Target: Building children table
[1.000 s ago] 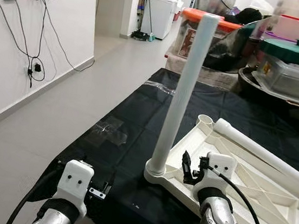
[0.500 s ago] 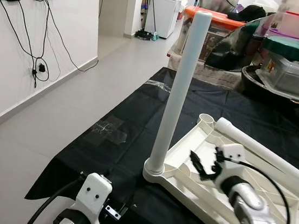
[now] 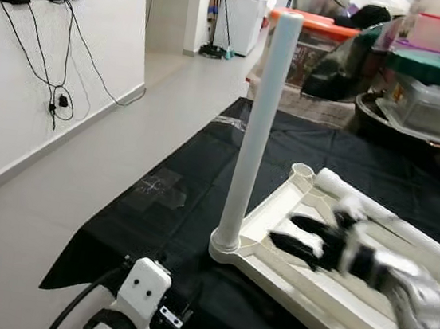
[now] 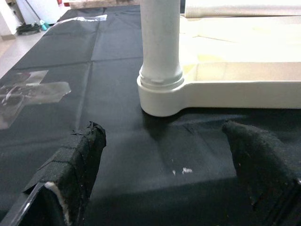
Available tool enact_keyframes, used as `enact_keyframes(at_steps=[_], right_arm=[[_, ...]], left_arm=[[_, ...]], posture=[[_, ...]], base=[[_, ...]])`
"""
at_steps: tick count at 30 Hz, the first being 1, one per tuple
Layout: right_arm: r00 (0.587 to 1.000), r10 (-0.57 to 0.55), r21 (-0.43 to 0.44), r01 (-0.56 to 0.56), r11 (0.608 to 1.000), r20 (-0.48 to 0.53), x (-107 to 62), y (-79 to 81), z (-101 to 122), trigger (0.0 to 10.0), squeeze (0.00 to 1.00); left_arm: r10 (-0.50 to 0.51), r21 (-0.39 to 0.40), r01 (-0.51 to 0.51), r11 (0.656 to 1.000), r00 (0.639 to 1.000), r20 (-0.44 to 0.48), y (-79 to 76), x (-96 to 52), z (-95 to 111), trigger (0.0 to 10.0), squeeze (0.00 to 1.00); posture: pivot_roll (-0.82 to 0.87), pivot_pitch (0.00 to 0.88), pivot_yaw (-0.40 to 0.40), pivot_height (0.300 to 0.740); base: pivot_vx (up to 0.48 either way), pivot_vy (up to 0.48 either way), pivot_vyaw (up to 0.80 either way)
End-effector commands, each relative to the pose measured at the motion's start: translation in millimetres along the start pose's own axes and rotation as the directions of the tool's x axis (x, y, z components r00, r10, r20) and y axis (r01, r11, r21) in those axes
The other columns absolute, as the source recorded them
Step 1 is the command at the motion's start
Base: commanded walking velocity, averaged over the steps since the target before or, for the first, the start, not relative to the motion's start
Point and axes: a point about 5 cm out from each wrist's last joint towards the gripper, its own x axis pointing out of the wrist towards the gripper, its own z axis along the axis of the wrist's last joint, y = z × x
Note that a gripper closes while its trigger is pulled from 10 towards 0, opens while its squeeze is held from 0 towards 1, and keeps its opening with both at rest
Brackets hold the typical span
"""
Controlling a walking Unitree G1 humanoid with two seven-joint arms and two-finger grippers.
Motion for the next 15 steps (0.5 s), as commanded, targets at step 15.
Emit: enact_keyframes(at_steps=[15], right_arm=[[0.968, 0.225, -0.021, -0.224, 0.974, 0.111, 69.4, 20.8, 16, 10.0, 0.0]], left_arm=[[-0.023, 0.016, 0.023, 1.0, 1.0, -0.005, -7.0, -1.8, 0, 10.0, 0.0]], posture=[[0.25, 0.0, -0.115, 0.74]], base=[[0.0, 0.0, 0.0]])
